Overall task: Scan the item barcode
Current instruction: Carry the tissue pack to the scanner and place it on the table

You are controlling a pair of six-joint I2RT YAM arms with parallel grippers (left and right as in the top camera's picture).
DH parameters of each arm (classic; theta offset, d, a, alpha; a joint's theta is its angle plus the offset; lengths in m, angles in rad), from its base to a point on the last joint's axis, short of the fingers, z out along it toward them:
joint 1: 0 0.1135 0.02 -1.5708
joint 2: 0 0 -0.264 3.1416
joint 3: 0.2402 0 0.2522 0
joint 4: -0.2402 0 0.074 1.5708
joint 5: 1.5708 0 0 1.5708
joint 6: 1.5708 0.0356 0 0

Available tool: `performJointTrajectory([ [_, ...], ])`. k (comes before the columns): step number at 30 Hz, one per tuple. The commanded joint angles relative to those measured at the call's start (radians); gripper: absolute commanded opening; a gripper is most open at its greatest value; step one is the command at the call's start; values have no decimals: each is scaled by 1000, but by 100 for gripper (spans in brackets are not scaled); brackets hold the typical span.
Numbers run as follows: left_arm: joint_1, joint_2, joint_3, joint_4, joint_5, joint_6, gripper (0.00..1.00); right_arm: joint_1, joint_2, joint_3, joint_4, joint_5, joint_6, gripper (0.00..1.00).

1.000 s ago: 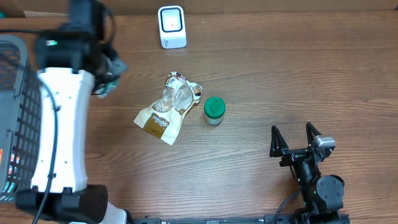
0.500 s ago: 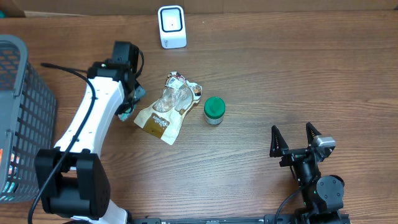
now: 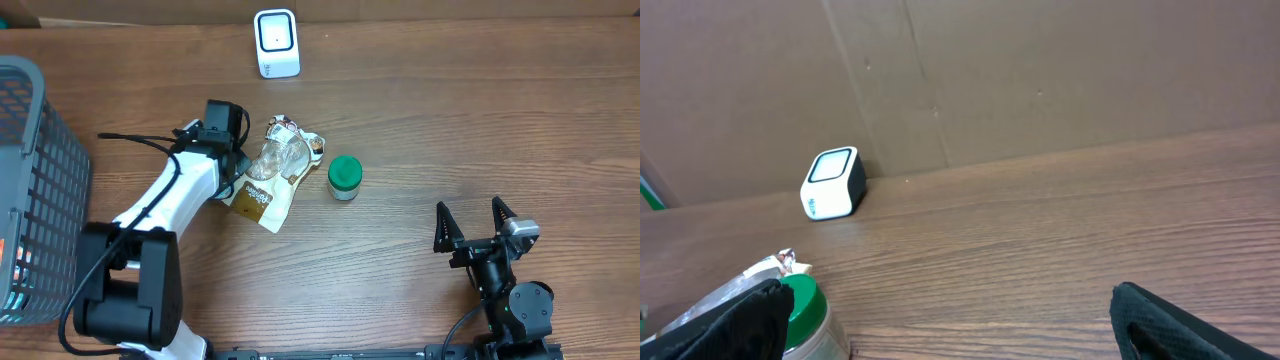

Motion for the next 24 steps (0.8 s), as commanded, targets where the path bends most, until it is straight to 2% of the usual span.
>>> performJointTrajectory([
  [1,-7,55,-13,12,-3,1,53,-3,-6,-10,7,-2,-5,100],
  [3,-7,66,-13,15,-3,38,72,-3,-6,-10,7,-2,-5,100],
  [4,-7,66,-11,16,-4,51,77,-3,-6,-10,7,-2,-5,100],
  [7,-7,56,48,-27,-2,155,88,-3,-6,-10,7,-2,-5,100],
  [11,-6,25,253,-230,9,216,99,-3,-6,-10,7,-3,-5,100],
  [14,-6,-4,506,-422,40,300,100,-3,-6,-10,7,-3,-5,100],
  [19,11,-19,887,-666,50,366,100,-3,-6,-10,7,-2,-6,100],
  [24,118,-19,1255,-918,50,397,100,-3,-6,-10,7,-3,-5,100],
])
